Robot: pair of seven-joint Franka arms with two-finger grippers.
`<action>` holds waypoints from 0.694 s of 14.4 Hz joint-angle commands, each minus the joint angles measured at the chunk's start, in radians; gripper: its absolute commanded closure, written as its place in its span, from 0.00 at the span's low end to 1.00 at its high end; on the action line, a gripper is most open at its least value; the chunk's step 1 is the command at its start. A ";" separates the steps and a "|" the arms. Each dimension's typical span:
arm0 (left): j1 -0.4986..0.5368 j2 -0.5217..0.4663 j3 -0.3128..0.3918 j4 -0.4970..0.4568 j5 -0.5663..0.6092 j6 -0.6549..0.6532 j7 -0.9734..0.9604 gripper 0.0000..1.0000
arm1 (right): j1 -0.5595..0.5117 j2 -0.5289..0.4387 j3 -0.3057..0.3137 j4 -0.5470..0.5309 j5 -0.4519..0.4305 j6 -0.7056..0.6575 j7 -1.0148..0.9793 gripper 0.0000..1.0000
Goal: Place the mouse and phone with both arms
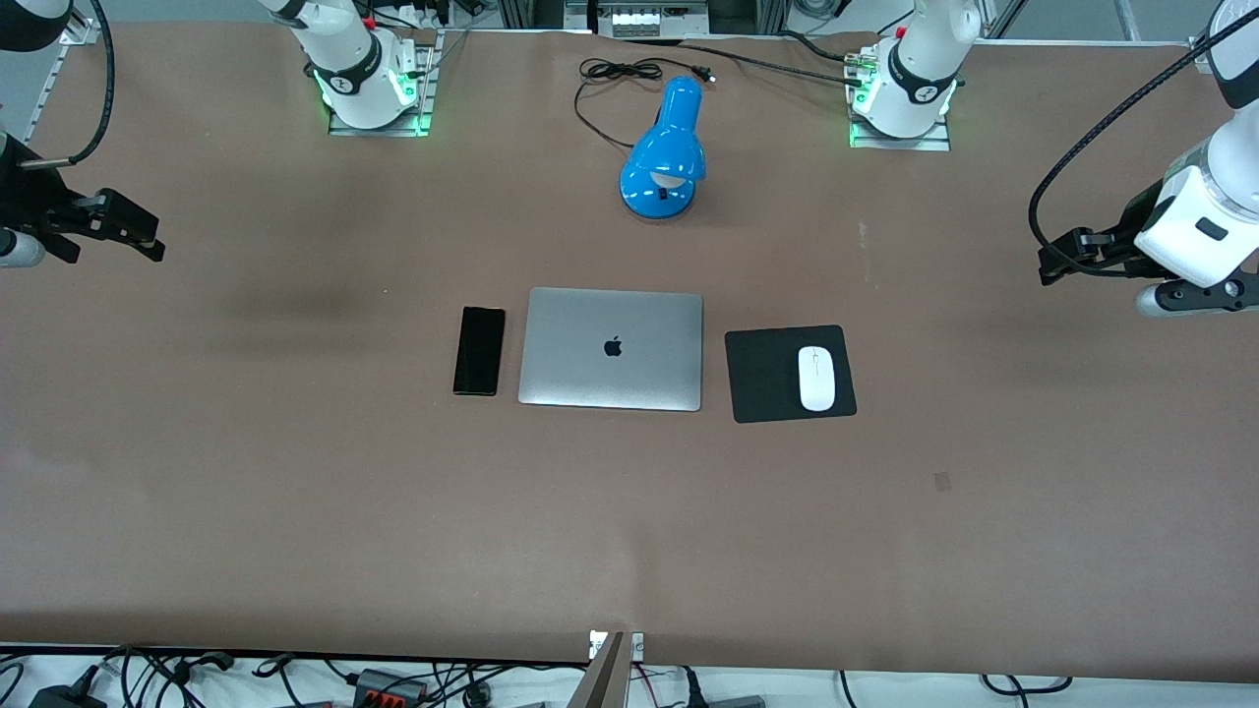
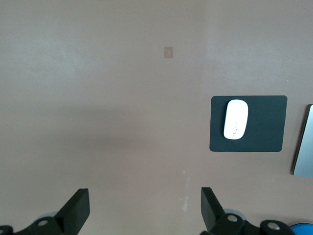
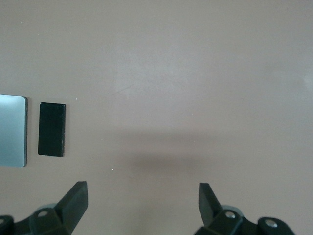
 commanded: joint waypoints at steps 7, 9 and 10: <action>-0.005 -0.007 0.012 0.011 -0.026 -0.026 0.027 0.00 | 0.038 -0.036 -0.039 -0.027 -0.003 -0.003 -0.001 0.00; -0.005 -0.007 0.012 0.011 -0.026 -0.026 0.027 0.00 | 0.036 -0.036 -0.039 -0.027 0.000 -0.001 0.001 0.00; -0.005 -0.007 0.012 0.011 -0.026 -0.026 0.027 0.00 | 0.036 -0.036 -0.039 -0.027 0.000 -0.003 0.001 0.00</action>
